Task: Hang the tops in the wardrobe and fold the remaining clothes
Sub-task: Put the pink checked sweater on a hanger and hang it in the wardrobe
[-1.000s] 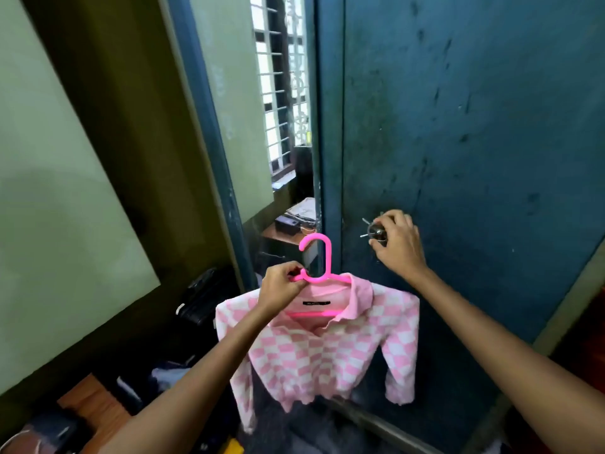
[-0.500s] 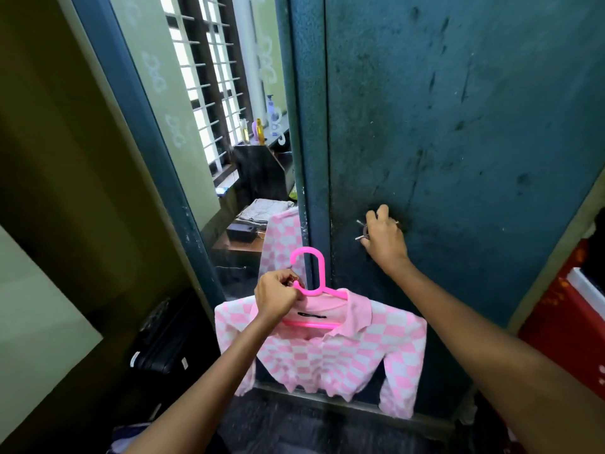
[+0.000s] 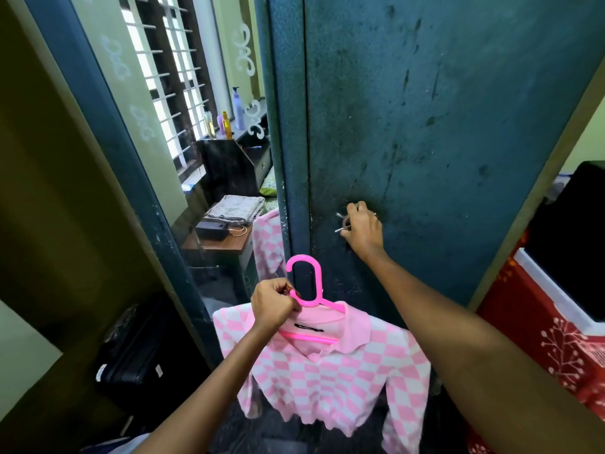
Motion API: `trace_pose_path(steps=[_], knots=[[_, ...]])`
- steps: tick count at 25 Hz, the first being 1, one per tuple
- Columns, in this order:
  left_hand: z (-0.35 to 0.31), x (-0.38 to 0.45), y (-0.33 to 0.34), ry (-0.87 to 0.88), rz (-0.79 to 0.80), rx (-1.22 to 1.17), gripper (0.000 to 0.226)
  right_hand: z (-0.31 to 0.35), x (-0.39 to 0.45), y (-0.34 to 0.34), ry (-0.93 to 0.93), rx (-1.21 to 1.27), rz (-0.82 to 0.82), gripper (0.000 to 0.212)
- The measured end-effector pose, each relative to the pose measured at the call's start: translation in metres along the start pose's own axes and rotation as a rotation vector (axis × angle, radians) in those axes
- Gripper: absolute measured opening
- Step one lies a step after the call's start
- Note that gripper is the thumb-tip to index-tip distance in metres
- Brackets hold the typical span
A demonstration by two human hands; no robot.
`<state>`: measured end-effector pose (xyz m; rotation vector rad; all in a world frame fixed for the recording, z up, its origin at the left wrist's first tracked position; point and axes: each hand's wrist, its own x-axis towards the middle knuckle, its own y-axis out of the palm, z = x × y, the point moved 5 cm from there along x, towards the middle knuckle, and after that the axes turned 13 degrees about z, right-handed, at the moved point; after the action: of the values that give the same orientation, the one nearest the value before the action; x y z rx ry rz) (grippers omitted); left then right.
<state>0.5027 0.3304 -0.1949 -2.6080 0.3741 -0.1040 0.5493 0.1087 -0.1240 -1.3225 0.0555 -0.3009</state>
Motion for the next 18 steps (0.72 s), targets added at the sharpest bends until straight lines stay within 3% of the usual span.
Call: trace_pose_path(steps=[18], knots=[[0.002,-0.054,0.001,-0.052,-0.188,0.015,0.012,-0.003,-0.006,0.003,0.034,0.250,-0.141,0.029]])
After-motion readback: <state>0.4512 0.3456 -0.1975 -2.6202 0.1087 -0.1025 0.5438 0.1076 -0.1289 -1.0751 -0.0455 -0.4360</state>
